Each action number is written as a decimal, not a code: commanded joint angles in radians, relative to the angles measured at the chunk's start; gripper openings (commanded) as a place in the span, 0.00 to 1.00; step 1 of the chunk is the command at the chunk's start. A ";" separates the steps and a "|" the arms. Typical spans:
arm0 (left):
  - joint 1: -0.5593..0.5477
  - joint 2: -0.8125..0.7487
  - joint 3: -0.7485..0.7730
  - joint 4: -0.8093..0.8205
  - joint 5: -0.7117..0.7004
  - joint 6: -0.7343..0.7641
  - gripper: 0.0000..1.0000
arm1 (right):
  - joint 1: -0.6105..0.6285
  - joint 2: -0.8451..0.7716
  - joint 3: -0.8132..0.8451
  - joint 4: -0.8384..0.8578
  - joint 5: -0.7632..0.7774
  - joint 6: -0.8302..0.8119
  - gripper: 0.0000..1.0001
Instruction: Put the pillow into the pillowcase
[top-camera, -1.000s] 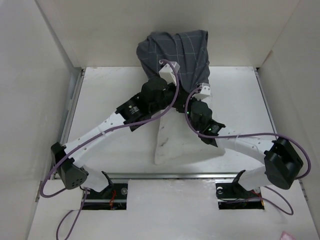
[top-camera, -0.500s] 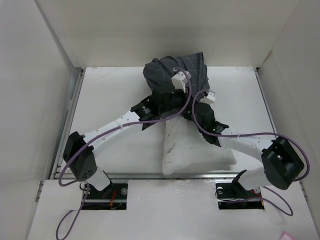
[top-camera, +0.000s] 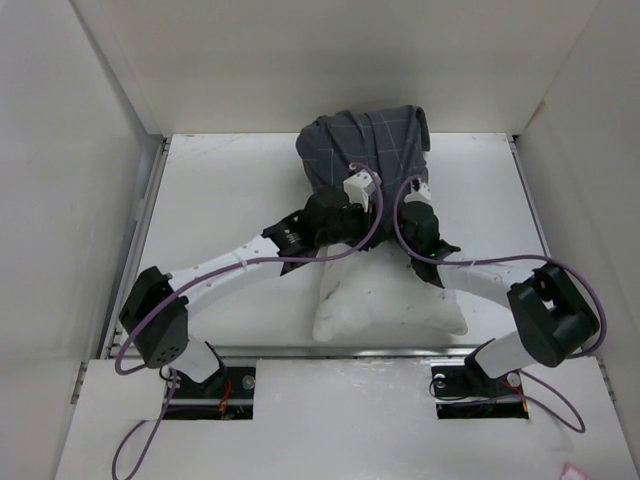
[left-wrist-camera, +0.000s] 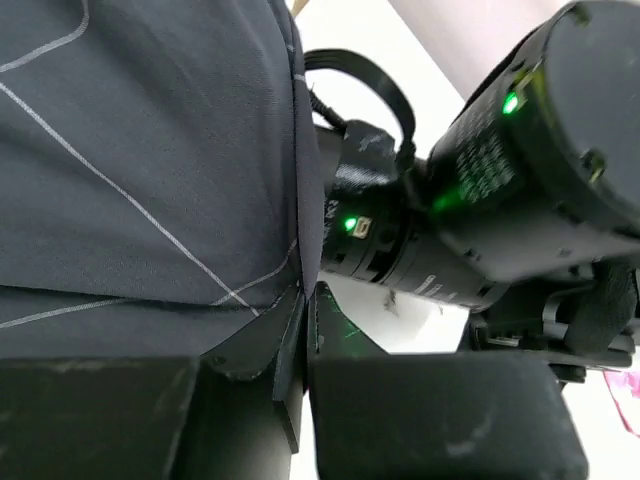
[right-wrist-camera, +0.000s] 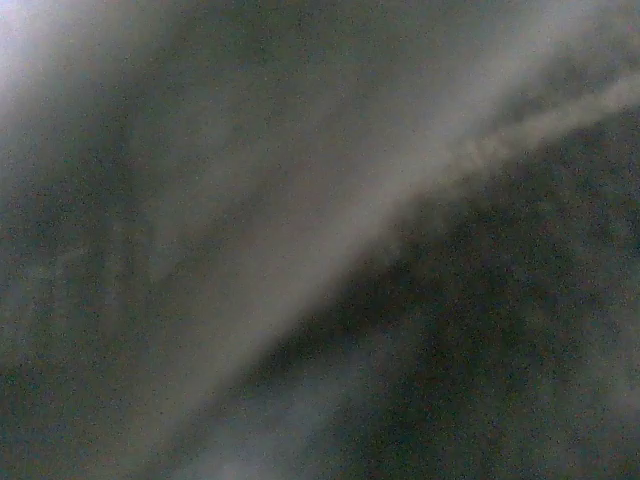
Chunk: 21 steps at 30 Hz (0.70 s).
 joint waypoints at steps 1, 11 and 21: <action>-0.061 -0.035 -0.057 -0.290 0.140 -0.042 0.00 | -0.072 -0.077 0.028 0.215 -0.068 -0.029 0.37; 0.044 0.007 0.050 -0.313 0.060 0.009 0.57 | -0.072 -0.352 0.228 -0.682 -0.015 -0.227 0.82; 0.083 -0.031 0.080 -0.359 -0.011 0.032 0.68 | -0.072 -0.375 0.347 -1.013 -0.013 -0.348 1.00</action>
